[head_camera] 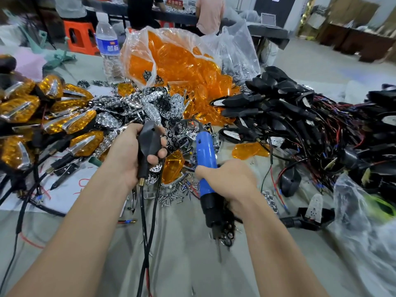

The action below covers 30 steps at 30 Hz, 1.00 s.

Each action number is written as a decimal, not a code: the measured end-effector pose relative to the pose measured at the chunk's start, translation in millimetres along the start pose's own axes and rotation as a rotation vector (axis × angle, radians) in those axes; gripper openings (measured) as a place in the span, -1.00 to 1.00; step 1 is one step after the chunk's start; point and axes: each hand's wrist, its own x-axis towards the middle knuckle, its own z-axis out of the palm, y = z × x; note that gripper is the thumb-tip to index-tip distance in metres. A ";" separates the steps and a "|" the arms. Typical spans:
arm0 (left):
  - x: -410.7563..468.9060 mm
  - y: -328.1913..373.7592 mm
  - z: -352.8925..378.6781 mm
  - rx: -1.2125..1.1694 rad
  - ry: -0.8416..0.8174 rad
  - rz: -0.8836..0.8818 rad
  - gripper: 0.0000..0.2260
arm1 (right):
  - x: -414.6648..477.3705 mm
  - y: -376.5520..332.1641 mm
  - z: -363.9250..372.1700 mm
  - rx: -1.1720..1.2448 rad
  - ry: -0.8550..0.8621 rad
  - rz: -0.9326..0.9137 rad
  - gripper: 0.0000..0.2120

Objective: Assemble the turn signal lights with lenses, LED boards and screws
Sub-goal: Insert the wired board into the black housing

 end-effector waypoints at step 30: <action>19.7 -6.5 -12.3 0.067 0.130 -0.008 -0.60 | 41.7 -34.4 -6.0 1.773 -0.492 -0.116 -0.66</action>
